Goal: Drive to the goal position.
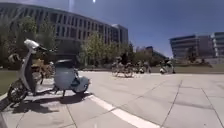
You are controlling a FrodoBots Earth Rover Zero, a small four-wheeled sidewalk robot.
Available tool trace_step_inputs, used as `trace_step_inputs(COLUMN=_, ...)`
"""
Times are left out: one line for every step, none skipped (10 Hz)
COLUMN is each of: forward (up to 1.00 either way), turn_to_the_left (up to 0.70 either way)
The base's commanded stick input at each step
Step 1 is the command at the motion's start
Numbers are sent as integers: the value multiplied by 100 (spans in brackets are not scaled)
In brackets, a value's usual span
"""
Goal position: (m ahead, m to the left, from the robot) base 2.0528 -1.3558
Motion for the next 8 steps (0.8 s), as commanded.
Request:
trace_step_inputs(forward=8, turn_to_the_left=0)
trace_step_inputs(forward=7, turn_to_the_left=0)
trace_step_inputs(forward=6, turn_to_the_left=0)
trace_step_inputs(forward=6, turn_to_the_left=0)
trace_step_inputs(forward=7, turn_to_the_left=0)
trace_step_inputs(forward=24, turn_to_the_left=0)
trace_step_inputs(forward=46, turn_to_the_left=0)
trace_step_inputs(forward=70, turn_to_the_left=-4)
